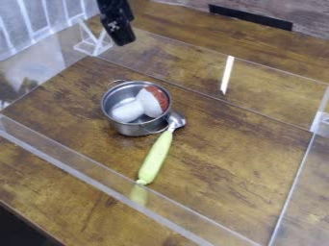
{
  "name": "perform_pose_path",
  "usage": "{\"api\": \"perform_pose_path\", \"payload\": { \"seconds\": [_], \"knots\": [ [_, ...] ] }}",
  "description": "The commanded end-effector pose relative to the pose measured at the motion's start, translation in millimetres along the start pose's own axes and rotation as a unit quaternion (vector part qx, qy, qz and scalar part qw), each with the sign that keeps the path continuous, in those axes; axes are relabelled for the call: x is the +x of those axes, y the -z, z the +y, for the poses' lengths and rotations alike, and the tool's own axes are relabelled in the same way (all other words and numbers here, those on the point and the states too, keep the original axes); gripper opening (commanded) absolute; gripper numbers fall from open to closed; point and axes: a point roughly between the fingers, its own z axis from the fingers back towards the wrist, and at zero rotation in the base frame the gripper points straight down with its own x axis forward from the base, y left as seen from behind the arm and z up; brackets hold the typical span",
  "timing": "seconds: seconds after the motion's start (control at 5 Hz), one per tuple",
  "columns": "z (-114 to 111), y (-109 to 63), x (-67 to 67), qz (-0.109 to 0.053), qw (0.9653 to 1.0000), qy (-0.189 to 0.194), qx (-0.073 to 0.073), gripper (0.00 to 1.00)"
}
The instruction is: Put the mushroom in the silver pot
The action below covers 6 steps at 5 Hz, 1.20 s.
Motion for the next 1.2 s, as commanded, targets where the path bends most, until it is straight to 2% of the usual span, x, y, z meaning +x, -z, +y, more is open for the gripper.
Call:
{"api": "perform_pose_path", "payload": {
  "seconds": [0.0, 0.2, 0.4, 0.6, 1.0],
  "knots": [
    [15.1, -17.6, -2.4, -0.014, 0.9992, -0.005, 0.036, 1.0],
    [18.1, -20.0, -2.8, -0.018, 0.9989, -0.014, 0.04, 0.0],
    [19.5, -19.6, -2.8, -0.023, 0.9985, -0.024, 0.044, 0.0],
    [11.0, -19.4, -3.1, -0.03, 0.9975, -0.044, 0.045, 0.0],
    [3.4, -32.3, 3.0, -0.042, 0.9953, -0.074, 0.047, 0.0]
  ]
}}
